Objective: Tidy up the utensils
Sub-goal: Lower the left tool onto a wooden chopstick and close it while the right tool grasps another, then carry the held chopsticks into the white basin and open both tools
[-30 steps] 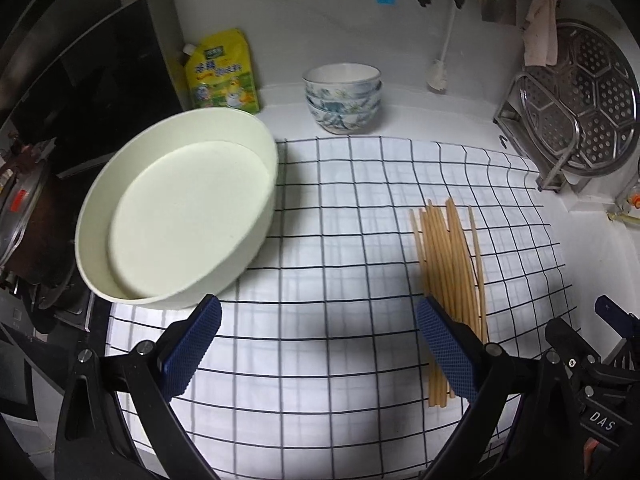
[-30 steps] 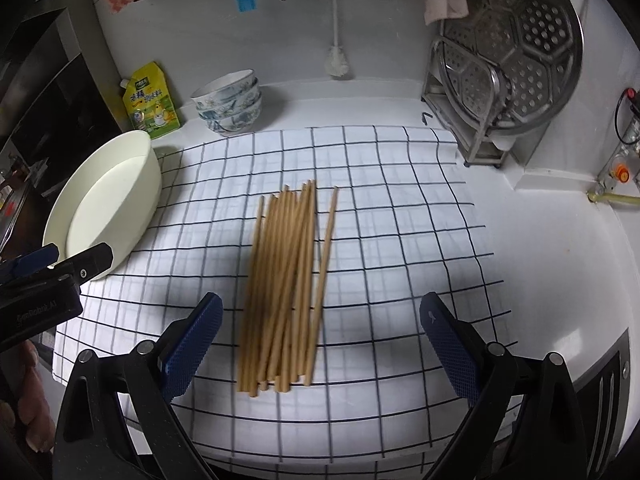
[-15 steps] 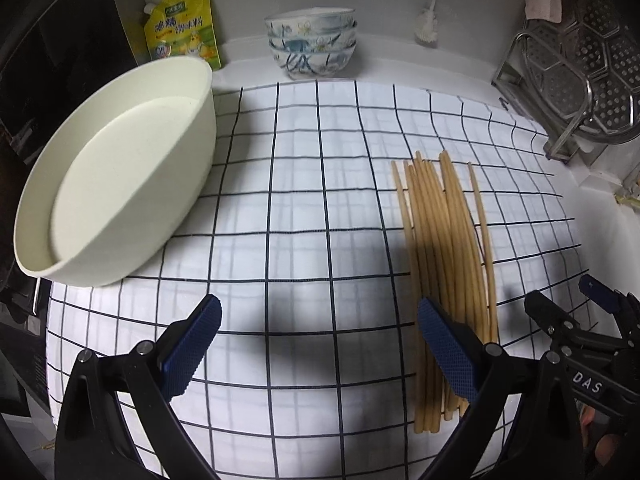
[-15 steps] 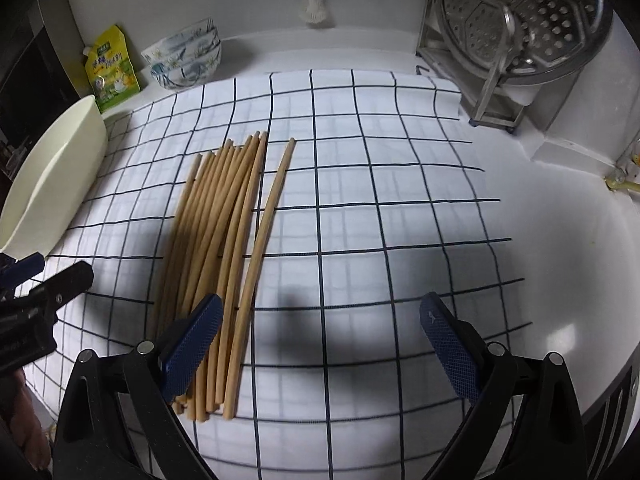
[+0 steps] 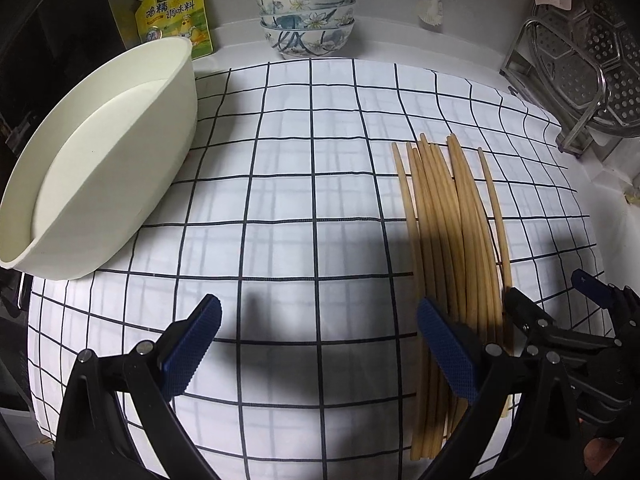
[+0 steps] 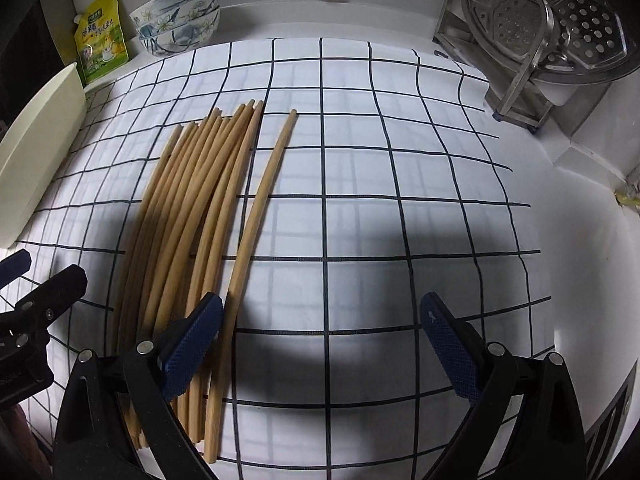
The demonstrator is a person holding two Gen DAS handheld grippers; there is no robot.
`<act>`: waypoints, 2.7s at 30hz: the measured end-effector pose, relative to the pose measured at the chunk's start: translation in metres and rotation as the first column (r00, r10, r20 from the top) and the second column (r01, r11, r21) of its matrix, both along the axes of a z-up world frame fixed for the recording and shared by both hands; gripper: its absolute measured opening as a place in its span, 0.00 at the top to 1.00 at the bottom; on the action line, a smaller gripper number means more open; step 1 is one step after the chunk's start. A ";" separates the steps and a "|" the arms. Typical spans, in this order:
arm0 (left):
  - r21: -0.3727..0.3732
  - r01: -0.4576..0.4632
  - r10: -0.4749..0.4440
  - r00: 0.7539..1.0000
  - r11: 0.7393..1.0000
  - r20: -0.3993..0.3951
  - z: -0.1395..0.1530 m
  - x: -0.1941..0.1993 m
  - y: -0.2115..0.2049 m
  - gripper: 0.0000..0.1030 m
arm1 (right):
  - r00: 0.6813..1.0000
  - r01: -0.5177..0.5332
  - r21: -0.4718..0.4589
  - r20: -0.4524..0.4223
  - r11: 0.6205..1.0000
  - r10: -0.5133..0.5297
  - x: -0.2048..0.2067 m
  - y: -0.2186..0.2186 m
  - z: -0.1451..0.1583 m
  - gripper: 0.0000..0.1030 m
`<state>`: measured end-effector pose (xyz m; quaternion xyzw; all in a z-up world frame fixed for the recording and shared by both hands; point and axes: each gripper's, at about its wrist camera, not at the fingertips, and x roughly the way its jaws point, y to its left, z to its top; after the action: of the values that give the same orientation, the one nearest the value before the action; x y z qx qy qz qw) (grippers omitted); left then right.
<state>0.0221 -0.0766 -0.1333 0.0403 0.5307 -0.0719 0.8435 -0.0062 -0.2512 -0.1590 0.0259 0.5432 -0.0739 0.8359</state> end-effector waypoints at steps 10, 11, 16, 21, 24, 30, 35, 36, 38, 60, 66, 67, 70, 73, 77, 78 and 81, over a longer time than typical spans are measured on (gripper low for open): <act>0.030 0.015 -0.015 1.000 0.999 -0.006 -0.011 0.006 -0.015 0.06 | 0.999 0.038 0.008 0.003 0.999 -0.038 -0.012 -0.028 -0.003 0.08; 0.036 0.017 -0.016 1.000 0.999 -0.006 -0.011 0.005 -0.015 0.06 | 0.999 0.036 0.008 0.005 0.999 -0.036 -0.013 -0.028 -0.003 0.09; 0.056 0.012 -0.012 1.000 0.998 -0.002 -0.015 0.007 -0.018 0.05 | 1.000 0.013 0.005 0.024 1.000 -0.013 -0.010 -0.027 -0.004 0.09; 0.058 0.008 -0.010 1.000 0.998 0.024 -0.015 0.007 -0.020 0.06 | 0.999 -0.004 -0.014 0.046 1.000 0.005 -0.005 -0.020 -0.003 0.09; 0.069 0.016 -0.018 0.999 0.997 0.027 -0.015 0.006 -0.024 0.05 | 0.998 -0.020 -0.025 0.054 0.999 0.022 -0.003 -0.017 -0.003 0.09; 0.058 0.009 -0.008 1.000 0.998 -0.002 -0.020 0.006 -0.018 0.05 | 0.998 -0.029 -0.016 0.060 0.999 0.030 -0.005 -0.020 -0.004 0.09; 0.041 0.023 -0.024 1.000 0.999 0.016 -0.019 0.005 -0.020 0.23 | 0.995 -0.059 0.015 0.082 0.998 0.058 -0.008 -0.013 -0.001 0.31; 0.038 0.035 -0.036 0.999 0.999 0.020 -0.016 0.004 -0.022 0.31 | 0.994 -0.071 0.016 0.085 0.997 0.070 -0.009 -0.011 0.000 0.35; 0.026 0.054 -0.055 0.998 0.998 0.015 -0.013 0.003 -0.027 0.59 | 0.991 -0.104 0.022 0.088 0.994 0.101 -0.008 -0.003 0.003 0.52; -0.097 0.039 -0.025 0.990 0.995 0.141 0.090 0.031 0.056 0.93 | 0.956 -0.205 0.228 0.257 0.952 0.145 0.030 0.057 0.110 0.94; -0.011 -0.054 0.055 0.972 0.998 0.227 0.119 0.058 0.139 0.93 | 0.923 -0.326 0.272 0.300 0.905 0.242 0.083 0.150 0.127 0.94; -0.012 -0.069 0.070 0.971 0.998 0.228 0.120 0.064 0.152 0.93 | 0.918 -0.341 0.276 0.301 0.899 0.256 0.092 0.165 0.127 0.94; -0.001 -0.107 0.104 0.971 0.994 0.216 0.114 0.084 0.192 0.93 | 0.913 -0.372 0.299 0.290 0.879 0.288 0.118 0.210 0.125 0.94; 0.009 -0.123 0.119 0.974 0.992 0.195 0.102 0.102 0.220 0.93 | 0.912 -0.387 0.310 0.267 0.869 0.311 0.139 0.248 0.114 0.94; 0.014 -0.126 0.123 0.981 0.992 0.148 0.078 0.124 0.241 0.93 | 0.919 -0.383 0.314 0.220 0.869 0.326 0.157 0.279 0.097 0.94; 0.010 -0.126 0.123 0.983 0.992 0.138 0.074 0.127 0.246 0.93 | 0.921 -0.381 0.315 0.210 0.869 0.327 0.162 0.284 0.094 0.94; 0.013 -0.120 0.117 0.987 0.993 0.113 0.059 0.134 0.257 0.93 | 0.929 -0.367 0.312 0.168 0.877 0.329 0.172 0.296 0.079 0.94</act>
<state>0.1556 0.1807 -0.0739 0.0209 0.4849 -0.0141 0.8742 0.1659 0.0449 -0.0800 0.0746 0.4969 0.1733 0.8471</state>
